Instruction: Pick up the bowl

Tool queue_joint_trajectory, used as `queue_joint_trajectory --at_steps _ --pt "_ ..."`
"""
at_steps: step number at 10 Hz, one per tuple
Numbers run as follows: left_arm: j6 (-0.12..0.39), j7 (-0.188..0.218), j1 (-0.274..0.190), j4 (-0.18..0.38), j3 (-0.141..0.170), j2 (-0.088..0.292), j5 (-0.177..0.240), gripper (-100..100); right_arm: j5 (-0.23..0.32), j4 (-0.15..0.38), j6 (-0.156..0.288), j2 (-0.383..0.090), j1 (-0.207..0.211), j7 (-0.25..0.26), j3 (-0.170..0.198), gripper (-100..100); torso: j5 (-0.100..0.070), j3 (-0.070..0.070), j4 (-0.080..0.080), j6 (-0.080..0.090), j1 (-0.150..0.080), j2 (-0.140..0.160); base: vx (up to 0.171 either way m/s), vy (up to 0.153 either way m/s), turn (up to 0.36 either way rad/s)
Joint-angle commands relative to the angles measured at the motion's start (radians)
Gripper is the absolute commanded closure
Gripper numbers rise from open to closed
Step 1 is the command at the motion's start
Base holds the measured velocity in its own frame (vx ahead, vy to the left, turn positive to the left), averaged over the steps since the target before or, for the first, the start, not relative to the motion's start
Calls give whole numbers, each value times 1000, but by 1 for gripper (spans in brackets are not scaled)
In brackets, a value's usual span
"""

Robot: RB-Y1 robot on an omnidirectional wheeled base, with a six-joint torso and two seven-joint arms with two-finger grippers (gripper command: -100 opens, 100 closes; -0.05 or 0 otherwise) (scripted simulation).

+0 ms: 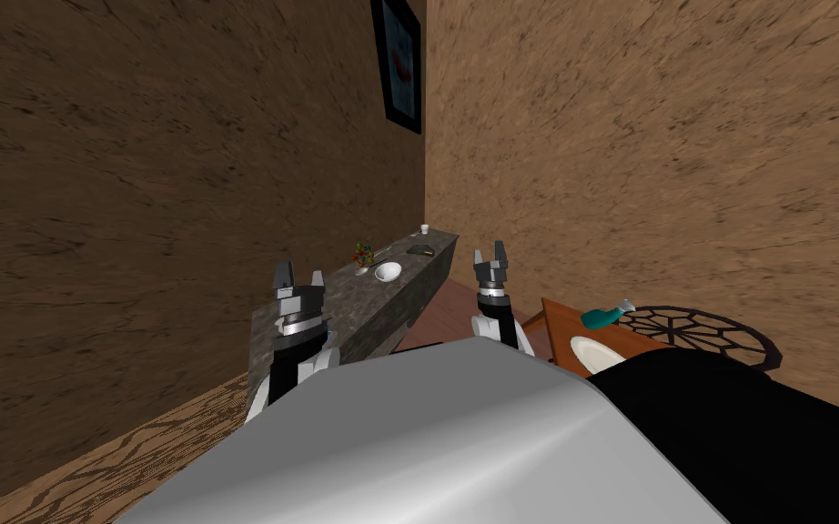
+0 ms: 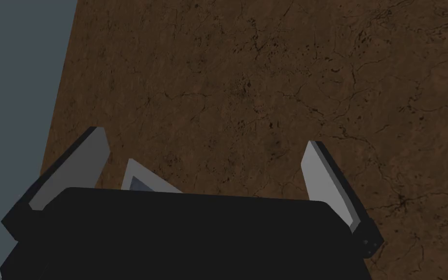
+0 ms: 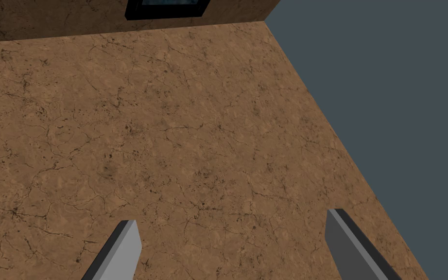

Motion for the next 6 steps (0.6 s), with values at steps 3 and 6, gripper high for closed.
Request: queue_joint_trajectory --at_steps 3,6 --pt "68 -13 -48 45 -7 57 11 -100 0 0 0 0 0 0 0 0 0 1 0 0 0 2 -29 4 8" --pt "155 -32 -120 102 -14 101 23 -100 0 0 0 0 0 0 0 0 0 1 0 0 0 1 -28 -5 4"
